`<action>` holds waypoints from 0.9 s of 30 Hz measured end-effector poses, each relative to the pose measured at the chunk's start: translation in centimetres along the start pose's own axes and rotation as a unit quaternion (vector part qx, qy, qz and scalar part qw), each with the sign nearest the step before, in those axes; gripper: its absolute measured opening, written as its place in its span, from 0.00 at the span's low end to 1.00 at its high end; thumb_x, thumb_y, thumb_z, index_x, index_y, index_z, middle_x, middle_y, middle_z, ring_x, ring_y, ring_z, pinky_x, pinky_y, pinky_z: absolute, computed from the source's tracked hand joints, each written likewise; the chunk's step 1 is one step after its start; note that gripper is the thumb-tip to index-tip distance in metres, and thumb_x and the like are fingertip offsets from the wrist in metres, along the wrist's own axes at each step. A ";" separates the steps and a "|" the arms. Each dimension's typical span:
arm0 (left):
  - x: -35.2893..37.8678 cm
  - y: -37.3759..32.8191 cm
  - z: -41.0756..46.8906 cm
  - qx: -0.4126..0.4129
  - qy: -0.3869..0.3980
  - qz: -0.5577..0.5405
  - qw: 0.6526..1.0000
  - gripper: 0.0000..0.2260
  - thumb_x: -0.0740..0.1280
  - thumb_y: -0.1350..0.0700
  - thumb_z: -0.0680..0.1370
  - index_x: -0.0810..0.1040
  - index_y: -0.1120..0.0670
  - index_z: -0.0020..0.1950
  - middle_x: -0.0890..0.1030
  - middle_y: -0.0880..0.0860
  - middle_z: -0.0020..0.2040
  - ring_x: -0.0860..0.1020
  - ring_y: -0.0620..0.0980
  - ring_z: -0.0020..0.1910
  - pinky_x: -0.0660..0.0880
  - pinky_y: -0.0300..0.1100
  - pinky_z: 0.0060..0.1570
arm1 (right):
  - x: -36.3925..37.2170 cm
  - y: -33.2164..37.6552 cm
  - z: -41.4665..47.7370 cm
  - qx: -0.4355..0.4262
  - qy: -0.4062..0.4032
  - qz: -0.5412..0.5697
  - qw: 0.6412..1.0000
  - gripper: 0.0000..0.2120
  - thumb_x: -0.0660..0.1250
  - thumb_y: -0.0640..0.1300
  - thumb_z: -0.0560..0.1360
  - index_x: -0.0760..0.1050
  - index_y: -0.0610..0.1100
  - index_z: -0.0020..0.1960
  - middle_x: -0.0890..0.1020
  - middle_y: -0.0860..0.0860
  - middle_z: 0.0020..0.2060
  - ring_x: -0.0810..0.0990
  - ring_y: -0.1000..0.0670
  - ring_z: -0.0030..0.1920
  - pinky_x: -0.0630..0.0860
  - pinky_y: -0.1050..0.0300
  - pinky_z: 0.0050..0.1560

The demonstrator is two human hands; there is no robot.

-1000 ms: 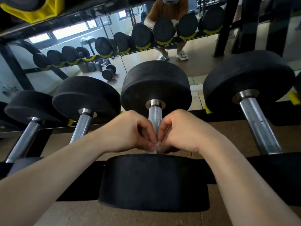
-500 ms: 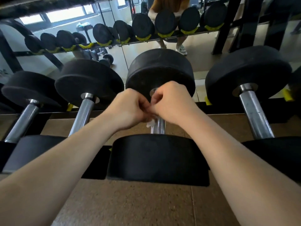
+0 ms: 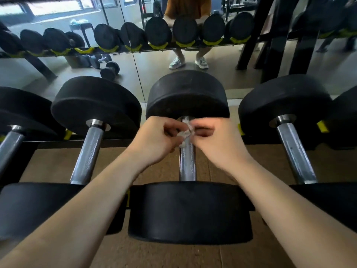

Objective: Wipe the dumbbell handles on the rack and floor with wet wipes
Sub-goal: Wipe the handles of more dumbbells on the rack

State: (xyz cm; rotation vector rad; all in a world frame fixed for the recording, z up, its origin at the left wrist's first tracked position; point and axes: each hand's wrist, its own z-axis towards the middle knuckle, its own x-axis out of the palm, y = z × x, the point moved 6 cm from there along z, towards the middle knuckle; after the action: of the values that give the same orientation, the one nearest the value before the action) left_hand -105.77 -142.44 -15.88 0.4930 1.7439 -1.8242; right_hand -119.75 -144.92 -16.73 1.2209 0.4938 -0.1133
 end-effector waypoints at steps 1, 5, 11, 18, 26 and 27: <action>-0.1 -0.1 0.1 -0.001 0.020 0.005 1.000 0.11 0.72 0.64 0.73 0.83 0.49 0.50 0.82 0.51 0.40 0.81 0.47 0.39 0.81 0.43 0.41 | 0.2 0.3 0.0 -0.019 0.010 -0.044 0.999 0.11 0.72 0.43 0.73 0.81 0.51 0.55 0.81 0.59 0.45 0.80 0.61 0.47 0.77 0.65 0.48; -0.5 -0.1 -0.3 -0.006 0.037 -0.005 0.999 0.16 0.69 0.69 0.73 0.83 0.50 0.52 0.84 0.47 0.44 0.82 0.42 0.44 0.79 0.34 0.47 | 1.1 1.3 0.9 -0.062 0.020 -0.238 0.969 0.15 0.71 0.50 0.74 0.80 0.48 0.59 0.74 0.51 0.52 0.75 0.53 0.50 0.71 0.63 0.50; -0.8 0.9 -3.1 -0.058 0.053 -0.123 0.989 0.14 0.66 0.73 0.73 0.82 0.56 0.50 0.85 0.50 0.44 0.83 0.42 0.46 0.77 0.31 0.42 | 1.3 2.3 0.4 -0.119 0.090 -0.238 0.960 0.07 0.70 0.44 0.75 0.85 0.46 0.51 0.79 0.52 0.45 0.78 0.53 0.45 0.77 0.56 0.44; -2.4 -0.2 -6.0 -0.007 0.049 0.017 0.999 0.08 0.68 0.56 0.77 0.82 0.43 0.50 0.82 0.40 0.42 0.79 0.35 0.44 0.74 0.31 0.45 | 1.0 2.4 0.5 -0.090 0.126 -0.209 0.966 0.07 0.69 0.39 0.74 0.84 0.48 0.48 0.79 0.56 0.45 0.77 0.56 0.46 0.77 0.55 0.51; -2.8 1.2 -11.2 -0.009 -0.041 0.052 0.998 0.20 0.55 0.29 0.74 0.78 0.41 0.45 0.77 0.44 0.40 0.76 0.41 0.41 0.72 0.39 0.37 | 2.2 2.7 -0.9 -0.080 0.270 -0.233 0.931 0.06 0.72 0.43 0.70 0.83 0.53 0.43 0.76 0.61 0.39 0.74 0.62 0.42 0.68 0.65 0.43; -2.8 1.3 -11.5 -0.006 -0.051 0.043 0.998 0.20 0.57 0.27 0.70 0.77 0.40 0.44 0.76 0.44 0.40 0.75 0.41 0.42 0.70 0.37 0.37 | 2.7 2.9 -0.6 -0.094 0.258 -0.251 0.928 0.04 0.72 0.44 0.70 0.83 0.52 0.44 0.74 0.60 0.39 0.73 0.61 0.41 0.68 0.63 0.42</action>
State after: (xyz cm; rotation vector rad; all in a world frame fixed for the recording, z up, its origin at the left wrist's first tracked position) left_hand -104.12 -130.68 -16.20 0.4547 1.6383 -1.7469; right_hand -116.55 -142.83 -15.47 0.9037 1.2484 -0.1746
